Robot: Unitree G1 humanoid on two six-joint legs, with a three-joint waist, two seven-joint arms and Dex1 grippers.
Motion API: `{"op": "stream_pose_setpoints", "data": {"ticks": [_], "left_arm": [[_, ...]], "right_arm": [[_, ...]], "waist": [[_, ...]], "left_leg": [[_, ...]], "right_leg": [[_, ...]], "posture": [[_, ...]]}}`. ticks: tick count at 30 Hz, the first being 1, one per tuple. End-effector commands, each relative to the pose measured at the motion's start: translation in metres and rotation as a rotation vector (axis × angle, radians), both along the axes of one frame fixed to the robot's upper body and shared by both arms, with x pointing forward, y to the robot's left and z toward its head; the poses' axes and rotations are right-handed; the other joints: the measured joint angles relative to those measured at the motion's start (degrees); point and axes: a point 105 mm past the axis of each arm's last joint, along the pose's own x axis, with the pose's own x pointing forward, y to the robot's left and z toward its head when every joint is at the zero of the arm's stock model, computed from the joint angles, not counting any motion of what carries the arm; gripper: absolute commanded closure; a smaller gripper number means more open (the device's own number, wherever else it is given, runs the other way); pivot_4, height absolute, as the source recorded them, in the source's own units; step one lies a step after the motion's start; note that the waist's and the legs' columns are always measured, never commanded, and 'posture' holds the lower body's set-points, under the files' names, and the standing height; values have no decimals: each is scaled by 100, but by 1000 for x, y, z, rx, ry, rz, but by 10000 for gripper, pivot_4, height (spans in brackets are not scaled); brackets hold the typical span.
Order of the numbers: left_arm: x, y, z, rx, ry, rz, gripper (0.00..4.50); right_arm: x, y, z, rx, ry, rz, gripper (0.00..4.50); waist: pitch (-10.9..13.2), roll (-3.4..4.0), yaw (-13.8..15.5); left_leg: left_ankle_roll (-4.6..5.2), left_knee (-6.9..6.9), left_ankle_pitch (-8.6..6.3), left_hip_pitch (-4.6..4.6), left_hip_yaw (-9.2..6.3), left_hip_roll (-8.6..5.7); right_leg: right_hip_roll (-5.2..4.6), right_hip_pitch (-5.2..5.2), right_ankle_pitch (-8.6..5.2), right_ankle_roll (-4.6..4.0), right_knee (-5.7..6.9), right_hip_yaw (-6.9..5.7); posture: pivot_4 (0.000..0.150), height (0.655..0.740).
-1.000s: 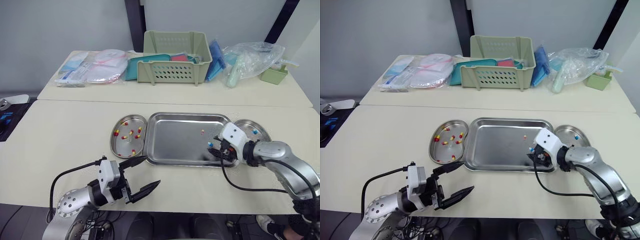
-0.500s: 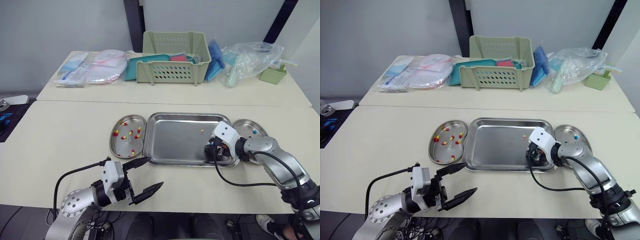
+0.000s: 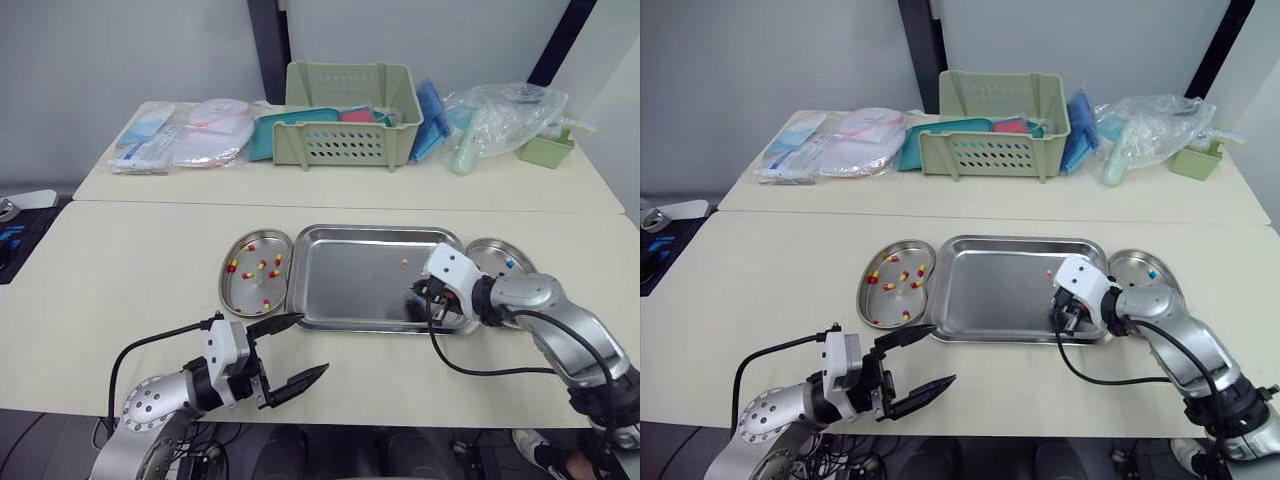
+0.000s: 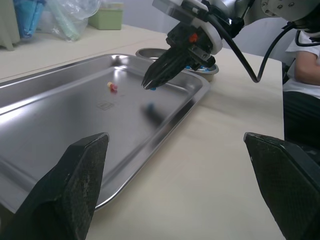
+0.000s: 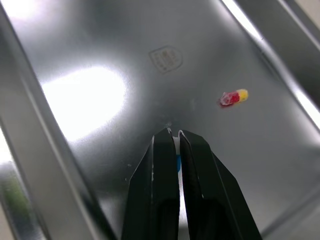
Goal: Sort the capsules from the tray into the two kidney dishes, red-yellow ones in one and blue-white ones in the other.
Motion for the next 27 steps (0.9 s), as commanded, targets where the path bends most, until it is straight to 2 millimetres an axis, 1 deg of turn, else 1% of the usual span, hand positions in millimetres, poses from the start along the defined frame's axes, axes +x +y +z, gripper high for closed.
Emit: {"op": "stream_pose_setpoints", "data": {"ticks": [1, 4, 7, 9, 12, 18, 20, 21, 27], "left_arm": [[-7, -8, 12, -38, -38, -75, 0], [-9, -11, 16, -70, -51, -124, 0], [-9, -13, 20, -92, -62, -156, 0], [-9, -15, 22, -104, -70, -174, 0], [-8, -18, 24, -117, -78, -190, 0], [-6, -20, 26, -123, -91, -191, 0], [-5, -20, 27, -123, -97, -187, 0], [-5, -20, 27, -123, -99, -186, 0], [0, -15, 26, -111, -81, -122, 0]], "right_arm": [[-6, -17, 31, 24, -79, -49, 44781], [-13, -57, 42, 21, -94, -196, 44781], [-19, -86, 44, -17, -99, -287, 44781], [-23, -101, 43, -46, -100, -333, 44781], [-26, -112, 41, -58, -88, -367, 44781], [-23, -117, 39, -51, -101, -412, 44781], [-22, -116, 40, -48, -105, -409, 38878], [-22, -116, 41, -46, -107, -407, 36989], [-19, -117, 49, -45, -145, -402, 21288]], "waist": [[0, -1, 6], [0, -1, 24], [1, 0, 15], [0, 1, -1], [-1, 3, -36], [0, 5, -11], [0, 4, -8], [0, 4, -6], [0, 4, -13]], "left_leg": [[0, 0, 0, 0, -1, 0], [0, -1, 0, -2, -4, 0], [1, 0, 0, -2, 0, -2], [1, -1, 0, 1, 0, -1], [1, -2, 0, 5, 4, 2], [1, -1, 0, 5, 6, 1], [1, -1, 0, 4, 6, 0], [1, -1, 0, 4, 6, 0], [1, -1, 0, 5, 5, 1]], "right_leg": [[0, 1, 0, 0, 0, -1], [0, 1, 0, 0, -2, -5], [0, 1, 0, 0, -2, -2], [1, 2, 0, 0, 0, -2], [3, 2, 0, 0, 2, 2], [3, 2, 0, 0, 2, 5], [2, 2, 0, 0, 2, 5], [2, 3, 0, 0, 1, 4], [2, 3, 0, 0, 1, 4]], "posture": [[1500, 7400], [1500, 7400], [1500, 7400], [1500, 7400], [1500, 7400], [1500, 7400], [1500, 7400], [1500, 7400], [1500, 7400]]}}
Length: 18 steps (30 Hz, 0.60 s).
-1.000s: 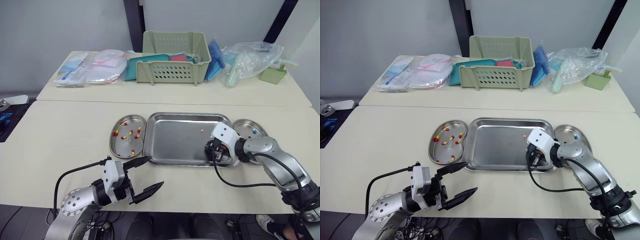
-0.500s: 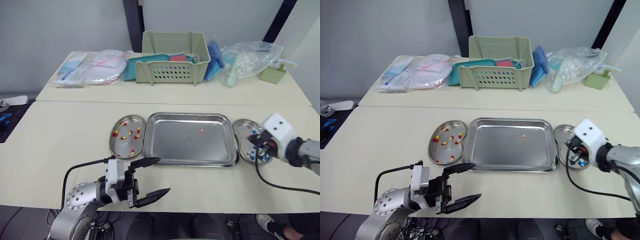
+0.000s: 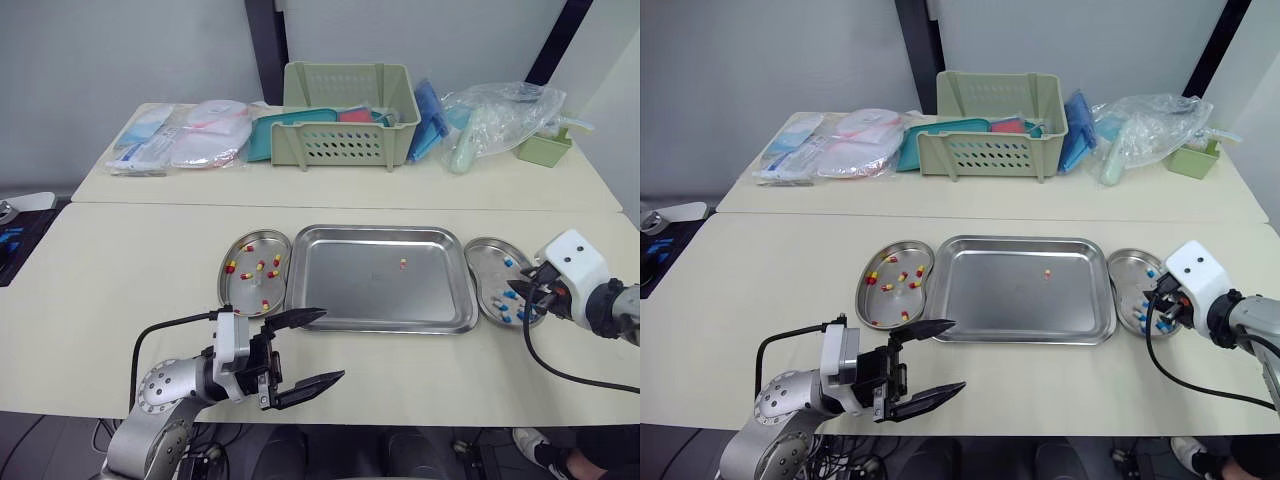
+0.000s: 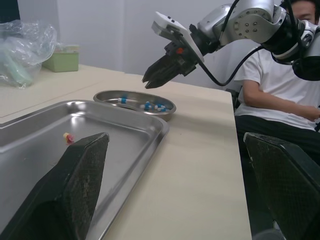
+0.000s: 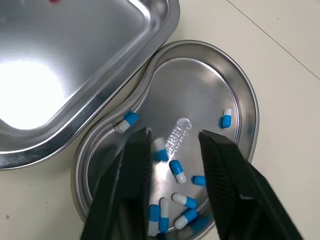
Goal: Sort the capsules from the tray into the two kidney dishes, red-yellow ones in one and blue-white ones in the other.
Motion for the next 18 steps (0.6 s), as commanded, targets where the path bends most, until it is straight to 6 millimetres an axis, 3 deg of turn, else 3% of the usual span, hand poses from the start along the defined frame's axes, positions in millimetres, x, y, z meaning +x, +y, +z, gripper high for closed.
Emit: {"op": "stream_pose_setpoints", "data": {"ticks": [1, 7, 11, 15, 18], "left_arm": [[2, 3, 6, -5, -25, 40, 0], [18, 29, 12, 42, 18, 245, 0], [29, 67, 13, 110, 44, 426, 0], [42, 156, 3, 280, 141, 773, 0], [34, 194, -1, 352, 158, 864, 0]], "right_arm": [[4, -5, 20, -21, -88, -7, 18544], [1, -2, 27, -15, -161, 79, 263], [-11, -7, 26, -16, -204, 160, 263], [-36, -26, 10, -42, -144, 247, 263], [-51, -43, 0, -27, -84, 251, 263]], "waist": [[0, 0, 2], [1, -2, 5], [4, -7, 7], [5, -9, 6], [7, -8, -11]], "left_leg": [[0, 0, 0, 0, 0, 0], [0, 0, 0, -1, -3, 0], [0, 0, 0, -1, -2, 0], [0, -2, 0, 3, -3, 1], [0, -3, 0, 6, 3, 0]], "right_leg": [[0, 0, 0, 0, 0, 0], [0, 0, 0, 0, -1, -2], [-1, 2, 0, 0, -4, -2], [0, 3, -1, 0, -2, -5], [0, 3, -1, -1, -2, 1]], "posture": [[1500, 7400], [1500, 7400], [1500, 7400], [1500, 7400], [1500, 7400]]}}
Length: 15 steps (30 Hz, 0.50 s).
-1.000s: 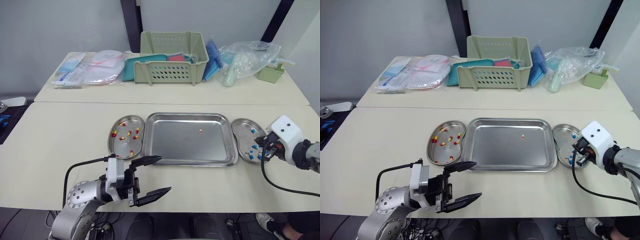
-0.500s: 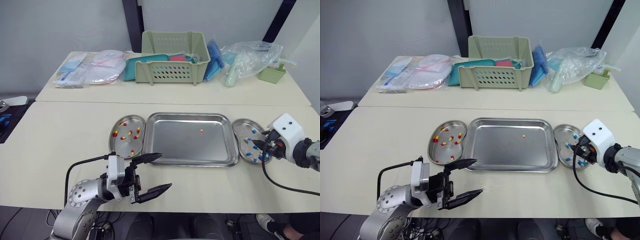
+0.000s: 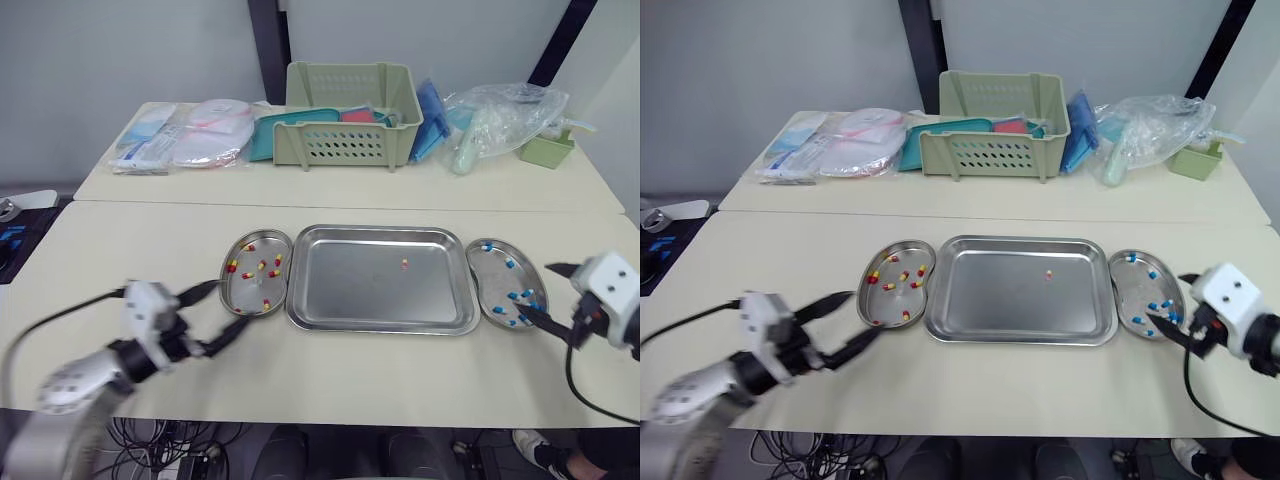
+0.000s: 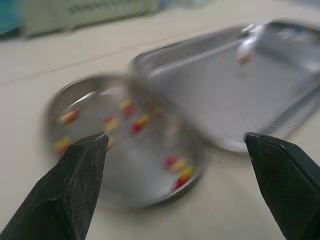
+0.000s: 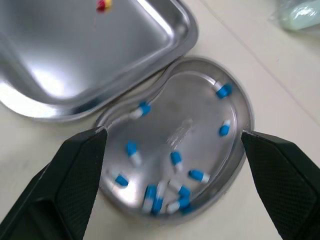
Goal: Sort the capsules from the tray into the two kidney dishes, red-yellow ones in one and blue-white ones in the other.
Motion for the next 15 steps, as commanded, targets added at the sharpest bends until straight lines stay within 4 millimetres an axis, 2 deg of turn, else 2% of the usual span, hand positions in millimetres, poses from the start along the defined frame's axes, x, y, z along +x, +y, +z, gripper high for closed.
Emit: {"op": "stream_pose_setpoints", "data": {"ticks": [1, 4, 7, 15], "left_arm": [[-11, 38, 1, 76, 20, 81, 0], [-24, 66, -11, 111, 95, 140, 0], [-32, 79, -19, 118, 137, 172, 0], [-41, 84, -30, 122, 183, 173, 0]], "right_arm": [[-15, -18, 6, -8, -3, 39, 263], [-30, -31, -3, 4, 61, 42, 263], [-35, -41, -6, 2, 75, 30, 263], [-39, -42, -12, -23, 99, 46, 263]], "waist": [[3, -4, -6], [5, -7, -4], [5, -8, -7], [5, -9, -2]], "left_leg": [[0, 0, 0, 1, 4, 0], [0, -2, 0, 4, 4, 1], [0, -5, 0, 5, 4, 2], [-1, -5, 0, 4, 4, 3]], "right_leg": [[-1, 0, 0, 0, -1, 3], [0, 2, 0, 0, -3, 1], [0, 2, -1, -1, -2, 1], [-1, 3, -1, -1, -2, 2]], "posture": [[1500, 7400], [1500, 7400], [1500, 7400], [1500, 7400]]}}
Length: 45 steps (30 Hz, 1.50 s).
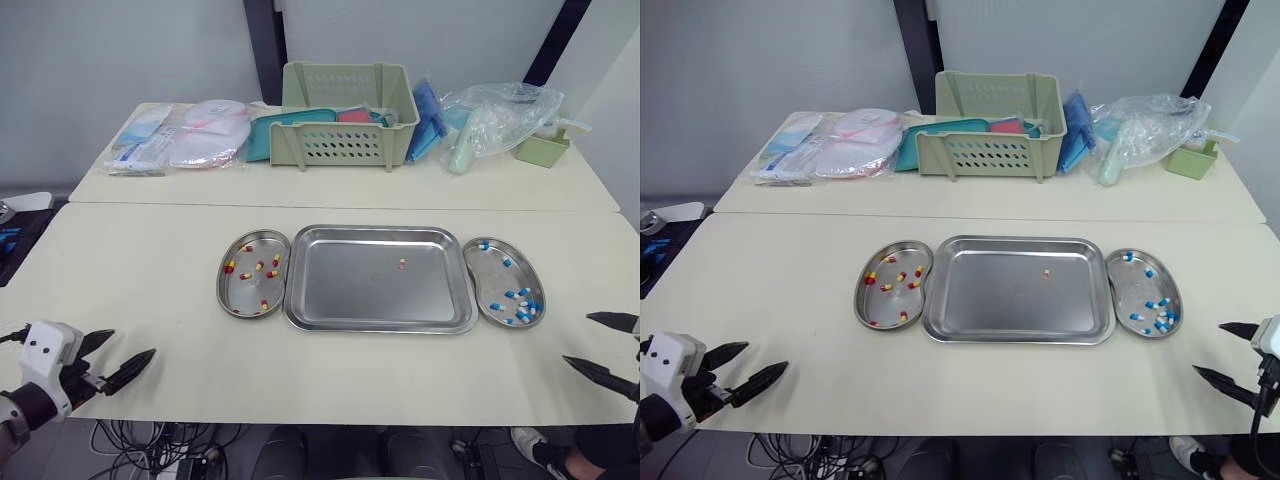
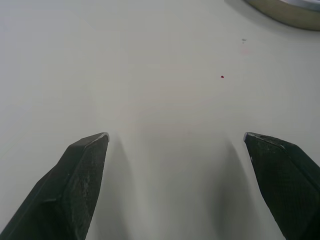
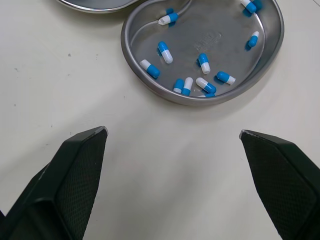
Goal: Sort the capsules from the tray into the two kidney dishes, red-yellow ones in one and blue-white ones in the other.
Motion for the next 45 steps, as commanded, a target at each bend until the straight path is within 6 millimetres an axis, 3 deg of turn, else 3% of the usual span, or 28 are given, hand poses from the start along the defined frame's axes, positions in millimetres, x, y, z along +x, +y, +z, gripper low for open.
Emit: {"op": "stream_pose_setpoints", "data": {"ticks": [1, 8, 21, 30, 37, 39, 41, 45], "left_arm": [[-2, 5, 10, 36, -26, -4, 0], [-4, 1, 8, 37, -26, -7, 0], [-11, -18, 6, 4, -30, -14, 0], [-6, -43, 22, -21, -76, -51, 0], [15, -102, 51, -92, -168, -169, 0], [29, -136, 65, -149, -207, -221, 0], [37, -158, 72, -173, -222, -253, 0], [59, -202, 74, -218, -207, -313, 0]], "right_arm": [[0, -2, 6, -34, -19, 21, 263], [1, 10, 7, -5, -29, 77, 263], [7, 103, -18, 265, -248, 78, 263], [19, 121, -19, 303, -295, 52, 263], [17, 123, -26, 327, -290, 62, 263], [15, 124, -32, 335, -280, 66, 263], [13, 125, -36, 339, -276, 71, 263], [13, 131, -38, 357, -280, 80, 263]], "waist": [[0, 0, 1], [0, 0, 1], [-4, -4, 3], [-4, -5, 7], [-6, -7, 20], [-6, -7, 34], [-6, -8, 38], [-11, 4, 0]], "left_leg": [[0, 0, 0, 0, 0, 0], [0, 0, 0, 0, 0, 0], [-1, 1, 0, 0, -5, 3], [-1, 1, 0, 0, -6, 2], [-1, 2, 0, 0, -7, 1], [-1, 4, 0, 0, -7, 1], [-1, 6, 0, 0, -11, -1], [-1, 6, 0, 3, -9, -2]], "right_leg": [[0, 0, 0, 0, 0, 0], [0, 0, 0, 0, 0, 0], [0, 0, 0, 0, 3, -2], [0, 0, 0, 0, 3, -3], [-1, 2, 0, 0, 3, -3], [-1, 3, 1, 0, 3, -3], [-1, 5, 1, 1, 6, -6], [0, 4, 1, 1, 8, -3]], "posture": [[1500, 7400], [1500, 7400], [1500, 7400], [1500, 7400], [1500, 7400], [1500, 7400], [1500, 7400], [1500, 7400]]}}
